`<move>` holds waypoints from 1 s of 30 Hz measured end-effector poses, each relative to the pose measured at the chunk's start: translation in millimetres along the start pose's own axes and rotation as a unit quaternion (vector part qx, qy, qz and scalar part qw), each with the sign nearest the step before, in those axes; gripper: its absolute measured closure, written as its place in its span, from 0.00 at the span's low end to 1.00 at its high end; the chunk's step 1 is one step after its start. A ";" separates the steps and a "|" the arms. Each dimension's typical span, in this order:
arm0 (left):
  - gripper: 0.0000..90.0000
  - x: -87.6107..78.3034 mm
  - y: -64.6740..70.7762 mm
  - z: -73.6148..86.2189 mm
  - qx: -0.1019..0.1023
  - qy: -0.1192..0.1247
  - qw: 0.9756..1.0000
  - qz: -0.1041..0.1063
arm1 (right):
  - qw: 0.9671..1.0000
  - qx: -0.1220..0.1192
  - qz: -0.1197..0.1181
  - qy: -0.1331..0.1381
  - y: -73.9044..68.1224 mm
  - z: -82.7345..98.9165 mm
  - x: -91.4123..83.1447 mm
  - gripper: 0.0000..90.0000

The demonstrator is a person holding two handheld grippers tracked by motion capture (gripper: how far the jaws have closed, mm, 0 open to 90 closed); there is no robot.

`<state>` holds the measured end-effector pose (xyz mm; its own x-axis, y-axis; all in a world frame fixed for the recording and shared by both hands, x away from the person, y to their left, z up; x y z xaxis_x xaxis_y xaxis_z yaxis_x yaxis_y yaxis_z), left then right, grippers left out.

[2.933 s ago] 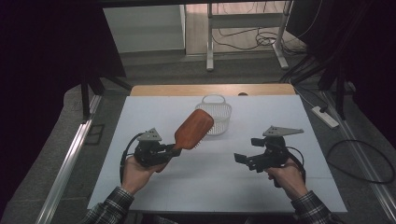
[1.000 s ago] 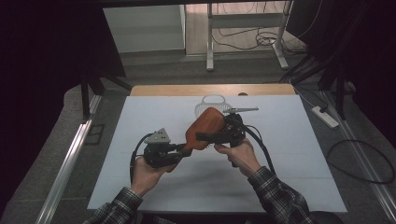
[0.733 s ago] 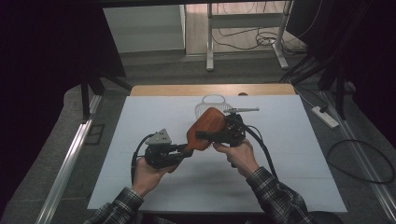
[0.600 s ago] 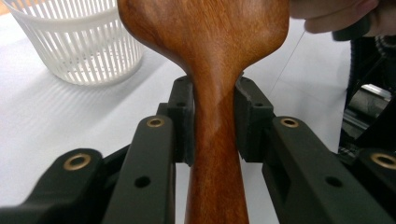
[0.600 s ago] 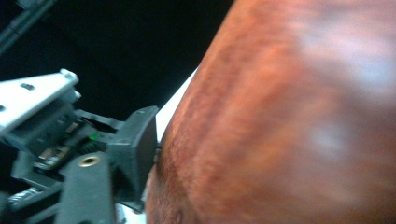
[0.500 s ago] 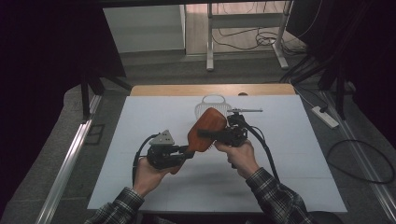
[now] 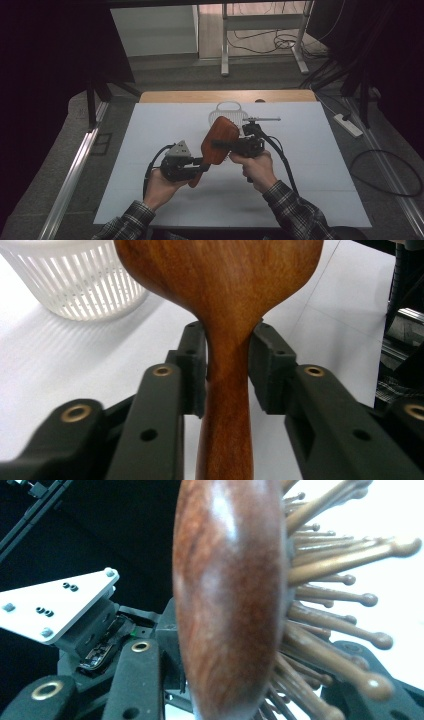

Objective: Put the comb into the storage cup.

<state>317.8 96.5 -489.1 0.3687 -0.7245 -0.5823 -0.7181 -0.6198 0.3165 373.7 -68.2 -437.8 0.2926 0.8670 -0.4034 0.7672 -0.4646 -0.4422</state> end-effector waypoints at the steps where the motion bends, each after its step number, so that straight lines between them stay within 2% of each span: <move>1: 0.71 -0.2 0.5 -0.4 0.003 0.000 1.000 -0.002 | 1.000 0.001 0.000 -0.001 0.3 0.0 0.2 0.59; 6: 0.57 0.6 2.5 0.8 0.023 -0.005 0.999 -0.023 | 1.000 0.005 0.001 0.003 3.7 -1.8 -1.1 0.59; 8: 0.51 0.2 2.5 1.4 0.025 -0.007 0.999 -0.025 | 1.000 0.002 0.005 0.006 4.8 -3.4 -3.2 0.59; 13: 0.36 -0.5 -3.6 2.9 0.011 -0.006 1.000 -0.029 | 1.000 -0.003 0.010 0.011 7.0 -7.5 -8.6 0.59; 16: 0.27 -0.8 -7.5 4.8 -0.002 -0.010 1.000 -0.024 | 1.000 -0.012 0.013 0.010 7.9 -10.1 -10.8 0.59; 19: 0.21 -2.7 -12.4 7.6 -0.022 -0.017 0.999 -0.014 | 0.999 -0.024 0.023 0.012 9.9 -12.9 -12.1 0.59; 22: 0.16 -6.5 -18.1 10.2 -0.040 -0.020 0.999 -0.015 | 0.999 -0.023 0.029 0.014 13.0 -15.6 -13.4 0.59; 25: 0.14 -11.7 -22.7 11.3 -0.055 -0.015 0.998 -0.006 | 0.999 -0.019 0.031 0.019 15.8 -18.4 -14.7 0.59; 30: 0.07 -17.7 -28.8 12.4 -0.055 -0.009 0.998 -0.015 | 0.999 -0.020 0.039 0.023 20.1 -24.7 -16.7 0.59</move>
<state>324.6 131.0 -497.2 0.3772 -0.7008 -0.6055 -0.6380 -0.6705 0.3786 398.4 -87.6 -420.1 0.3783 0.8357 -0.3981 0.7627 -0.5251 -0.3776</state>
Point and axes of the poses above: each handheld gripper's, and its own axes: x roughly forward along the jaws, z roughly out of its underside, y roughly to its right, the point moved 5 cm from there along x, roughly forward along the jaws, and after that the axes turned 13 degrees about -x, right-handed, at the moved point
